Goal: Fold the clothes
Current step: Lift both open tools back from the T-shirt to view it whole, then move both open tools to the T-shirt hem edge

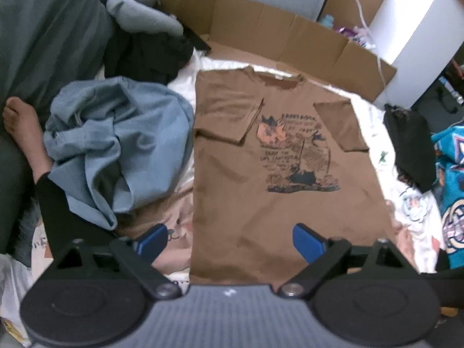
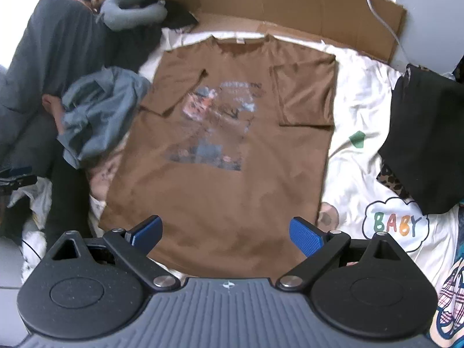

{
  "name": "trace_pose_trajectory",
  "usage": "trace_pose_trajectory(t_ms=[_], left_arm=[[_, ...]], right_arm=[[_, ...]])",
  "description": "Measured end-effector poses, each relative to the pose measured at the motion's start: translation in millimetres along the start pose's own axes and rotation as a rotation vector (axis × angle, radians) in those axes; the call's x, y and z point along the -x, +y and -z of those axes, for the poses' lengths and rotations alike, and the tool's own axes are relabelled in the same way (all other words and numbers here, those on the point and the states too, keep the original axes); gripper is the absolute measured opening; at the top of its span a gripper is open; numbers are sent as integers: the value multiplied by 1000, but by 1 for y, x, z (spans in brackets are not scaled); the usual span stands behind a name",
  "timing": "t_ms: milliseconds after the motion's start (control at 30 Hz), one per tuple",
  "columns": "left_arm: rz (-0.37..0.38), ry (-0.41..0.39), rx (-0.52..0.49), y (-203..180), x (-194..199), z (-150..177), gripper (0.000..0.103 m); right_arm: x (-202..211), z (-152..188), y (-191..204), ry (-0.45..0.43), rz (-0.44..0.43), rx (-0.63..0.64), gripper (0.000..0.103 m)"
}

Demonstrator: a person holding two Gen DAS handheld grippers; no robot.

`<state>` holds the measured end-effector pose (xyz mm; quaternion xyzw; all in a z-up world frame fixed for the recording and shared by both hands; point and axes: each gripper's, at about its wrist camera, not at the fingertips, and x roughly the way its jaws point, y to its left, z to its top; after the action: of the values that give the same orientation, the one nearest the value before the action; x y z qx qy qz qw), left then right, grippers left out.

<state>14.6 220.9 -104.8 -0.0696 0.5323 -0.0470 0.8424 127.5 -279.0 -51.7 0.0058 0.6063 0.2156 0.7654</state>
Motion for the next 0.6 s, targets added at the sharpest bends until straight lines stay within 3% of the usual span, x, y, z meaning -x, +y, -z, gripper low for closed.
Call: trace_pose_trajectory(t_ms=[300, 400, 600], left_arm=[[-47, 75, 7, 2, -67, 16, 86], [-105, 113, -11, 1, -92, 20, 77], [-102, 216, 7, 9, -134, 29, 60]], right_arm=[[-44, 7, -32, 83, -19, 26, 96], [-65, 14, -43, 133, -50, 37, 84], [-103, 33, -60, 195, -77, 57, 63]])
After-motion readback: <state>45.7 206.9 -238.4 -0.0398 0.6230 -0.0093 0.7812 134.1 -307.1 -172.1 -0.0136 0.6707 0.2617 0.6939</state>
